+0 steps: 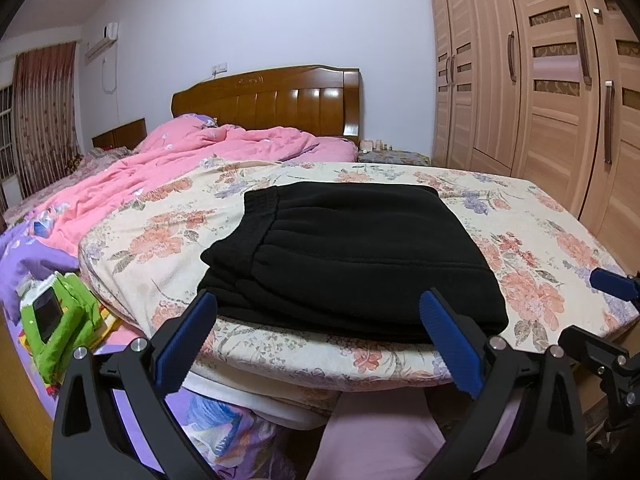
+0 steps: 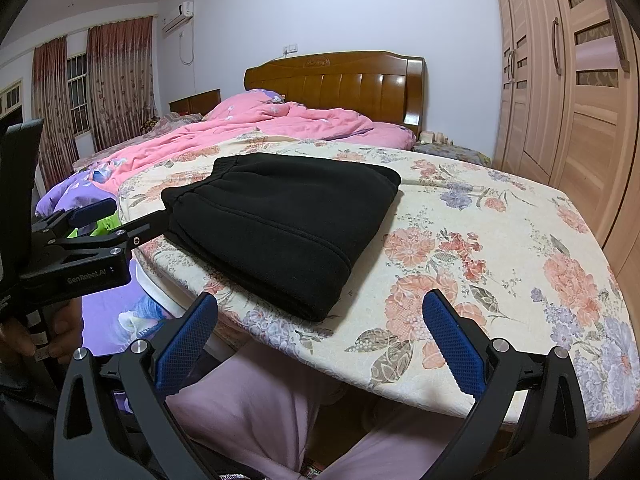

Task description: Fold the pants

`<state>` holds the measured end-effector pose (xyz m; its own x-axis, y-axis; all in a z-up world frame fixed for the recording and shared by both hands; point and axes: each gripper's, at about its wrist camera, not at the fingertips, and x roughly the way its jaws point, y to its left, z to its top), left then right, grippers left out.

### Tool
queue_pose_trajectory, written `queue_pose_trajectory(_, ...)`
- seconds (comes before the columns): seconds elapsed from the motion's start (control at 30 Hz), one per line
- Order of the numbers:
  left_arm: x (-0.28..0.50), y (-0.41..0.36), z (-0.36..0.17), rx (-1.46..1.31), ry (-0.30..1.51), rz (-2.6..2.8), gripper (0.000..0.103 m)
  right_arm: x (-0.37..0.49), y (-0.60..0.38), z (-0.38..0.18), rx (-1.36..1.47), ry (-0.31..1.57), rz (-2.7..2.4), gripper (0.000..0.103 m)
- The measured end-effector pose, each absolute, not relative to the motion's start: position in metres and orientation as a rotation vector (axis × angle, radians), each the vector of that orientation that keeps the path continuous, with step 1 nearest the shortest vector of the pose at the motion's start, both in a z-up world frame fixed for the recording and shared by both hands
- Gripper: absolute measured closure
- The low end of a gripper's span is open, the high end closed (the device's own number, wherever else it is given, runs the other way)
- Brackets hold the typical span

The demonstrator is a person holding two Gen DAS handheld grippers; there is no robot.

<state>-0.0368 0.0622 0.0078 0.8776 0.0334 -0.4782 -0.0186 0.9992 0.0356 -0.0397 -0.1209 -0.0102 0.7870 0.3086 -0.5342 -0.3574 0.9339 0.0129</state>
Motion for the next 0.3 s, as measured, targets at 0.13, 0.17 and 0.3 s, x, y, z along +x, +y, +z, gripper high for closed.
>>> queue_pose_trajectory(0.13,-0.0340,0.0654,0.0063,0.012,0.516,0.031,0.002,-0.0401,-0.1209,-0.0104,-0.090,0.563,0.360,0.004)
queue_pose_trajectory(0.17,-0.0333,0.0665,0.0061,0.008,0.521,0.031,0.002,-0.0400,-0.1208,-0.0105,-0.090,0.563,0.360,0.004)
queue_pose_trajectory(0.3,-0.0327,0.0698,0.0051,-0.009,0.529,0.042,0.002,-0.0396,-0.1210,-0.0103,-0.090,0.563,0.360,0.004)
